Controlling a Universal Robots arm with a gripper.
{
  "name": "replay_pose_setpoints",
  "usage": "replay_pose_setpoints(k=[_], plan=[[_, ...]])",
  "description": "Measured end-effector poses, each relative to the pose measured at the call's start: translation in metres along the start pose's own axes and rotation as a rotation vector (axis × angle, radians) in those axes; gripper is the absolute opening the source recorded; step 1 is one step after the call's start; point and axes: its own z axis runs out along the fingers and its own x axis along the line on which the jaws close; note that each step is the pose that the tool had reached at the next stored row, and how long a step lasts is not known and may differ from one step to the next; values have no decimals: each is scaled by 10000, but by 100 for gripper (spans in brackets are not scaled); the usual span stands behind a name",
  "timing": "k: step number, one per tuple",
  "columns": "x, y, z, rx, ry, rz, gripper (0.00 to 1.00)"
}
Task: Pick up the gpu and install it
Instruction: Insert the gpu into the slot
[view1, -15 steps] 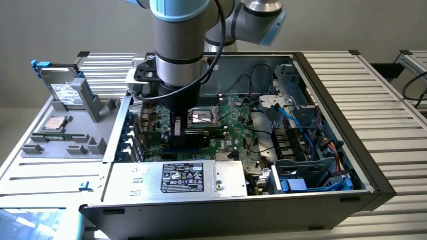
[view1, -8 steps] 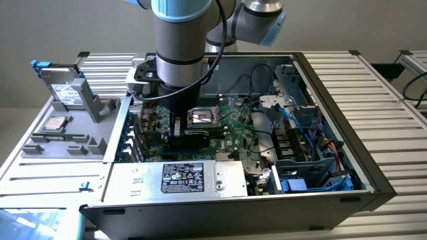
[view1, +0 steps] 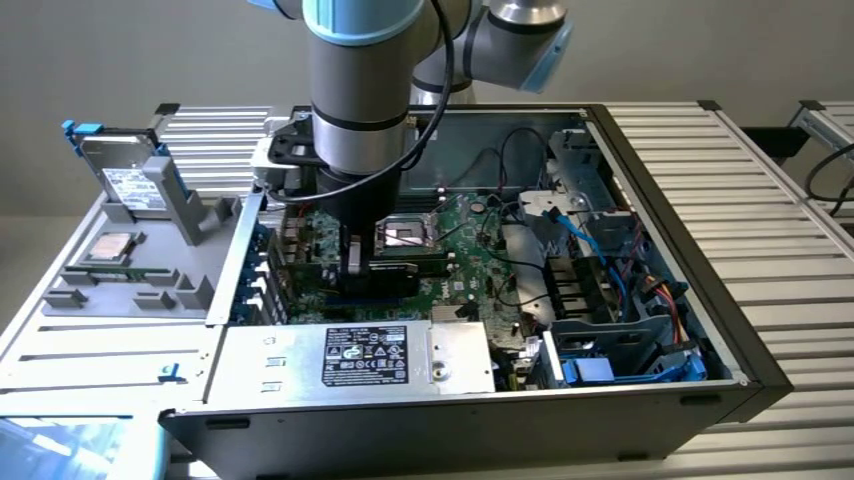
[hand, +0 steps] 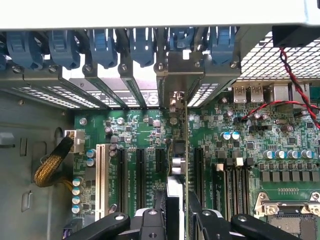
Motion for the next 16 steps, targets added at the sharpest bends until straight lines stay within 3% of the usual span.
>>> replay_pose_setpoints(k=[16], plan=[[4, -5, 39, -2, -32, -13, 28]])
